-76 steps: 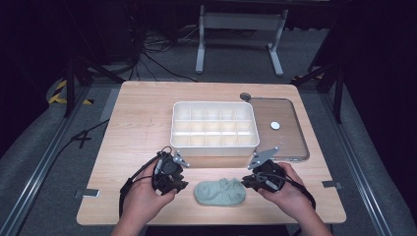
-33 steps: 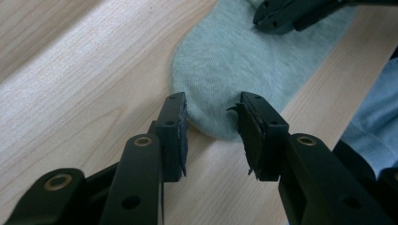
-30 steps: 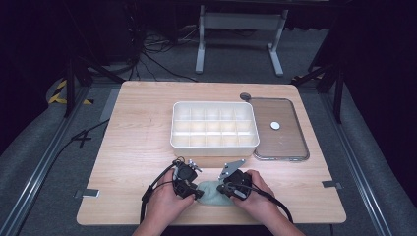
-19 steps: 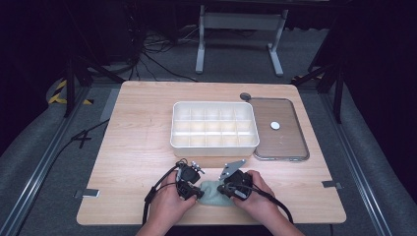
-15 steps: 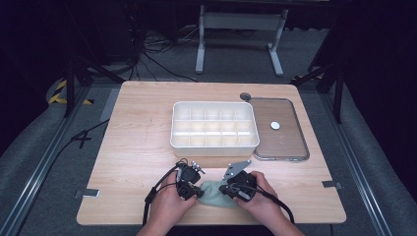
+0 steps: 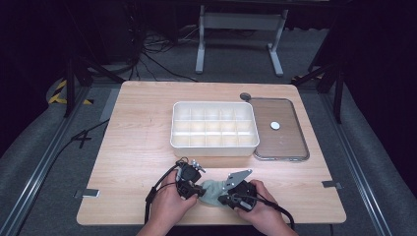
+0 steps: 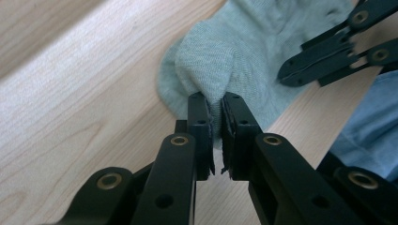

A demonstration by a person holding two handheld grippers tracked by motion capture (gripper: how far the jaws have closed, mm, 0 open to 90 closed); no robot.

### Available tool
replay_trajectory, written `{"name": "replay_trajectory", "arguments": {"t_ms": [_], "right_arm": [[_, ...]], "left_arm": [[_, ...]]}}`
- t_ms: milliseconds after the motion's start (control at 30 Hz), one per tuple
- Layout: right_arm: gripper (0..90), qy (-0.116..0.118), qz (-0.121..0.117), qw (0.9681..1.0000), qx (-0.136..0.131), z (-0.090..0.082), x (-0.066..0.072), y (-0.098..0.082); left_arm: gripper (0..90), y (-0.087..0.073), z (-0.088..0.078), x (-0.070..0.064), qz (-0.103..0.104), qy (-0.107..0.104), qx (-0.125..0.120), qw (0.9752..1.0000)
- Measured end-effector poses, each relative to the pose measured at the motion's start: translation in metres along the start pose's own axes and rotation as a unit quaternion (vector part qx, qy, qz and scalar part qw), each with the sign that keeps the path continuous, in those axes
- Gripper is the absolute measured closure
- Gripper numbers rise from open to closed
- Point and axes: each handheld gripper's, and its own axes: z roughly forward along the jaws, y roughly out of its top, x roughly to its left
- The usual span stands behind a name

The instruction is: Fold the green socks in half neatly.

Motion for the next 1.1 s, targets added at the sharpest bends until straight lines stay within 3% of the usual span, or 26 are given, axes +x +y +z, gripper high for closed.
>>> {"name": "replay_trajectory", "arguments": {"t_ms": [167, 267, 367, 533, 633, 700, 800, 933, 1100], "right_arm": [[90.0, 0.004, -0.011, 0.9999, 0.004, 0.001, -0.002, 0.002], [90.0, 0.005, -0.011, 0.9999, 0.001, 0.001, -0.003, 0.002], [90.0, 0.000, -0.021, 0.9998, 0.000, 0.001, -0.001, 0.001], [90.0, -0.003, -0.021, 0.9998, -0.001, 0.001, 0.000, 0.001], [90.0, -0.004, -0.021, 0.9998, -0.001, 0.001, 0.001, 0.001], [90.0, -0.005, -0.021, 0.9998, 0.000, 0.001, 0.001, 0.001], [90.0, -0.005, -0.020, 0.9998, -0.001, 0.002, 0.001, 0.001], [90.0, -0.007, -0.021, 0.9998, 0.000, 0.002, 0.001, 0.001], [90.0, -0.003, -0.017, 0.9999, 0.003, 0.002, 0.001, 0.002]], "left_arm": [[83.2, 0.003, -0.007, -0.008, 0.012, 0.001, -0.007, 0.9999], [81.9, 0.002, -0.003, -0.005, 0.009, 0.025, 0.009, 0.9996], [75.7, 0.001, 0.003, 0.003, -0.010, 0.034, 0.008, 0.9993], [67.6, 0.000, 0.010, 0.006, -0.020, 0.045, 0.016, 0.9987], [64.1, 0.000, 0.014, 0.005, -0.027, 0.041, 0.023, 0.9986], [65.4, 0.000, 0.016, 0.003, -0.024, 0.031, 0.016, 0.9991], [76.7, 0.001, 0.022, -0.002, -0.023, -0.012, 0.021, 0.9994], [83.3, 0.002, 0.019, -0.007, -0.015, 0.003, 0.020, 0.9997], [83.8, 0.004, 0.001, -0.009, -0.010, -0.001, -0.005, 0.9999]]}}
